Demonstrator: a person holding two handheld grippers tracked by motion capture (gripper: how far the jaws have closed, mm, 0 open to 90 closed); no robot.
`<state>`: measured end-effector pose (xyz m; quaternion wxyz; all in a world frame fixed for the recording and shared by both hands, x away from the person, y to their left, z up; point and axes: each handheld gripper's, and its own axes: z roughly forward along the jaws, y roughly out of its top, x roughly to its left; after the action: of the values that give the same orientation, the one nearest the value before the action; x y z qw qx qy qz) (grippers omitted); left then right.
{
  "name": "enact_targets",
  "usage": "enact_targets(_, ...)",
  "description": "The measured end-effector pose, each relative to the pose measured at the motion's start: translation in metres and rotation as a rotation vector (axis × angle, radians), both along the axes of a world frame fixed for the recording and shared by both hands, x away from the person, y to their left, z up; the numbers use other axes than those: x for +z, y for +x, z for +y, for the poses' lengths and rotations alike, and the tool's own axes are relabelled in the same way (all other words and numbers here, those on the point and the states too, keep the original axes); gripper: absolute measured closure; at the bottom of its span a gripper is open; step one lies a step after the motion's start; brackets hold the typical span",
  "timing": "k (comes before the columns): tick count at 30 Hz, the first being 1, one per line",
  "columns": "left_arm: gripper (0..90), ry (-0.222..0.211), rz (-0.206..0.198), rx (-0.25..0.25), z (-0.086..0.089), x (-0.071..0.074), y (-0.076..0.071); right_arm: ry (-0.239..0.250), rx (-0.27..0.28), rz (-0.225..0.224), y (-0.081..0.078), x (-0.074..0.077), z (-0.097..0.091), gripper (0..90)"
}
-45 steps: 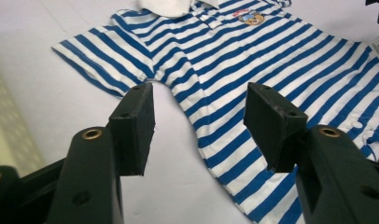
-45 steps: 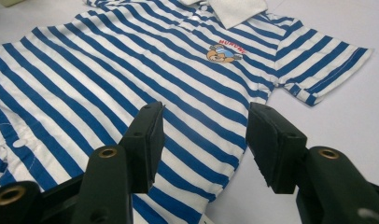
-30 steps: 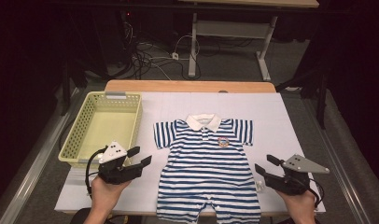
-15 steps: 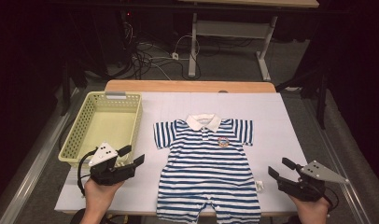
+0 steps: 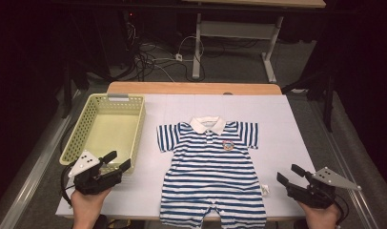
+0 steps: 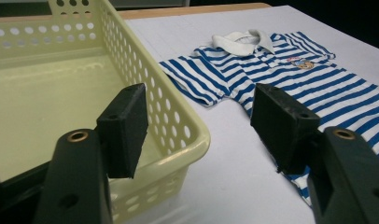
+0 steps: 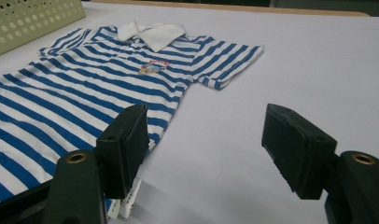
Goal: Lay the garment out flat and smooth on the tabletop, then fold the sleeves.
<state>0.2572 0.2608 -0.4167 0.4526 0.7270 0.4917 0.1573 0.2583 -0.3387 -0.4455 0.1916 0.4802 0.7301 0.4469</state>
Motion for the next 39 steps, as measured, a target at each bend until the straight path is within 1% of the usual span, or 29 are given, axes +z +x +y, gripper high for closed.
enact_targets(4,34.8,-0.016,0.004,0.006,0.004,-0.003,-0.002,-0.007,0.001,0.004,0.000,0.000,0.003,32.8)
enact_targets(8,34.8,-0.023,0.001,0.010,0.005,-0.006,-0.003,-0.028,0.010,-0.002,0.000,0.000,0.006,32.8)
enact_targets(12,34.8,-0.024,0.002,0.005,0.004,-0.008,-0.004,-0.025,0.008,-0.005,0.000,0.000,0.006,32.8)
enact_targets(14,34.7,-0.022,-0.002,0.006,0.004,-0.008,-0.005,-0.032,0.010,-0.007,0.000,0.000,0.006,32.9)
enact_targets(18,34.7,-0.029,0.000,0.004,0.004,-0.008,-0.004,-0.037,0.017,-0.004,0.001,-0.001,0.007,33.0)
enact_targets(23,34.7,-0.027,0.001,0.001,0.003,-0.009,-0.004,-0.043,0.022,0.000,0.002,-0.002,0.007,33.2)
enact_targets(26,34.8,-0.030,0.000,0.002,0.002,-0.008,-0.004,-0.043,0.023,0.003,0.002,-0.002,0.007,33.3)
enact_targets(29,34.8,-0.033,0.000,0.002,0.001,-0.008,-0.004,-0.032,0.024,0.003,0.002,-0.002,0.006,33.3)
enact_targets(36,34.7,-0.015,-0.010,-0.016,-0.003,-0.005,-0.003,-0.033,0.035,0.005,0.002,-0.002,0.007,33.3)
enact_targets(39,34.8,-0.016,-0.009,-0.026,-0.007,-0.004,-0.002,-0.029,0.042,0.004,0.002,-0.002,0.007,33.3)
